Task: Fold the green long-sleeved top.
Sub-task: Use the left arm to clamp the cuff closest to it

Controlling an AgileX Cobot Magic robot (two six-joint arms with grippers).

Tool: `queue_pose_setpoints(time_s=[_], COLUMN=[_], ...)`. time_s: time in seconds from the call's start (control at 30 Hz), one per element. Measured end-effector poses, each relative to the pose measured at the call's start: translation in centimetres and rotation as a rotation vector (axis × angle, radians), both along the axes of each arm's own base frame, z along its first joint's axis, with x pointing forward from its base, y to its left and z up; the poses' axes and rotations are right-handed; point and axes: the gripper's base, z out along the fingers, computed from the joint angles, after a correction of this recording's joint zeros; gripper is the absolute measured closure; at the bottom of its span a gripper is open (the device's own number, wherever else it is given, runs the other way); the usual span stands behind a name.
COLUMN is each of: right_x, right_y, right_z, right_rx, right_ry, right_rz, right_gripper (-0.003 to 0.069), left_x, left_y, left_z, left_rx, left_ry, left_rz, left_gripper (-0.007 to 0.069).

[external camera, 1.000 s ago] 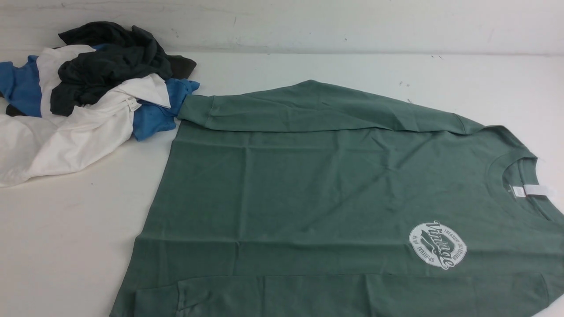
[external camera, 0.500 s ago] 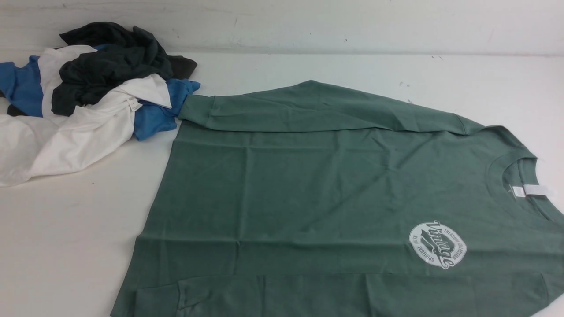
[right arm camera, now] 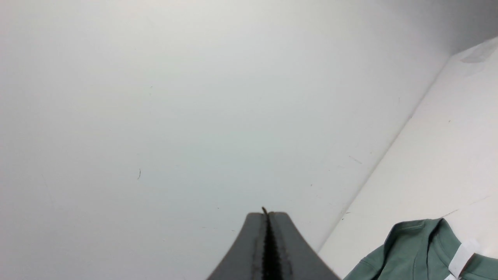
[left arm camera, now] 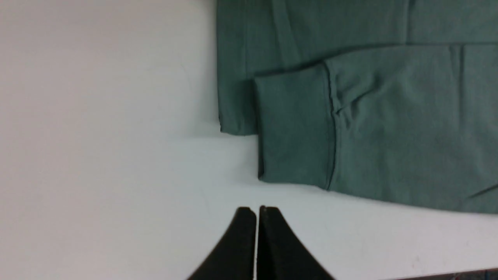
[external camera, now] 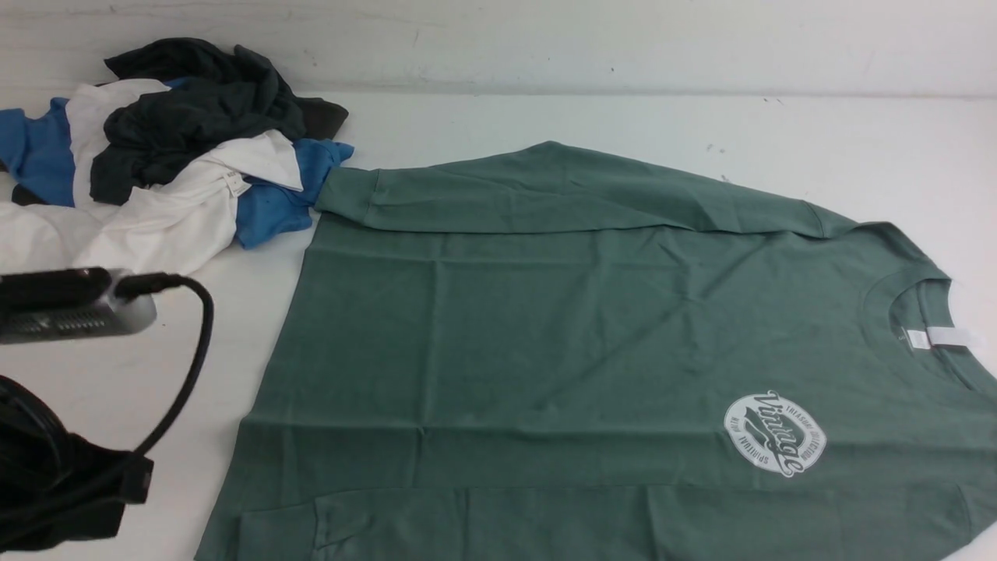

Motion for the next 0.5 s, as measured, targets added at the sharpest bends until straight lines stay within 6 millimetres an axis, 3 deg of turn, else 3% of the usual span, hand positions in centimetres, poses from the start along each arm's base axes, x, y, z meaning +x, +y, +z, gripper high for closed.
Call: queue_pose_setpoints(time_s=[0.2,0.3,0.37,0.5], right_x=[0.1,-0.1,0.2,2.3], right_y=[0.6,2.0,3.5,4.9], right_z=[0.5,3.0,6.1,10.8], right_rx=[-0.028,-0.147,-0.338,-0.543], right_ry=[0.024,0.061,0.220,0.487], right_rz=[0.063,0.192,0.344,0.572], right_gripper=[0.0673,0.0673,0.0673,0.0673], left_x=[1.6,2.3,3.1,4.2], left_y=[-0.7,-1.7,-3.5,-6.2], left_z=[-2.2,-2.9,-4.1,-6.3], left_rx=[-0.017,-0.015,-0.009,0.013], left_ry=[0.042,0.045,0.065,0.145], left_rz=[-0.021,-0.068,-0.133,-0.205], left_gripper=[0.0628,0.0628,0.0628,0.0628])
